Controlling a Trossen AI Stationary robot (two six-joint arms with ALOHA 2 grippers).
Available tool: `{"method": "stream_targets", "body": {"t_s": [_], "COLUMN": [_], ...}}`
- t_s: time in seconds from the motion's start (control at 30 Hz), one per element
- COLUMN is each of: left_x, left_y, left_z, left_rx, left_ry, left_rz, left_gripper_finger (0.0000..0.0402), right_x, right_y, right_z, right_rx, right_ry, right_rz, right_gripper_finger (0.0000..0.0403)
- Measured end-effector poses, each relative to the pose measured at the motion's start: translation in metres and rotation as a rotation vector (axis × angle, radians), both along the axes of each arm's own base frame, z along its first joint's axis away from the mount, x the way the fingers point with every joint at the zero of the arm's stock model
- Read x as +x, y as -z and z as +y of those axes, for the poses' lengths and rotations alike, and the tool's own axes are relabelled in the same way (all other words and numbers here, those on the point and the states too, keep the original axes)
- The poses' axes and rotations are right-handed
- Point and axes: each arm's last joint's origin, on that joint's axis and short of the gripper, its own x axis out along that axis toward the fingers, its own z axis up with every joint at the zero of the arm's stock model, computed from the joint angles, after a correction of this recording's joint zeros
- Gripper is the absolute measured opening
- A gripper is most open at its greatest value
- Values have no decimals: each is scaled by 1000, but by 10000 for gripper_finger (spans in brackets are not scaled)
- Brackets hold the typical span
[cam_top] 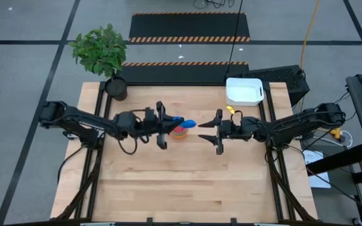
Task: Nest measuring cups in basket
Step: Stack the blue measuring cup into the red measuring cup
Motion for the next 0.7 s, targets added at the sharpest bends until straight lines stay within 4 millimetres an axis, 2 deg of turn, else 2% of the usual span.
{"method": "stream_targets", "body": {"t_s": [0.23, 0.7], "left_x": [8, 10], "left_y": [8, 6], "left_z": [-4, -4], "left_rx": [31, 51], "left_ry": [20, 87], "left_rz": [-37, -71], "left_gripper_finger": [10, 5], "right_x": [0, 0], "right_y": [-2, -3], "right_z": [3, 3], "right_rx": [-19, -20], "right_ry": [-104, -99], "right_rz": [-25, -35], "right_gripper_finger": [180, 180]}}
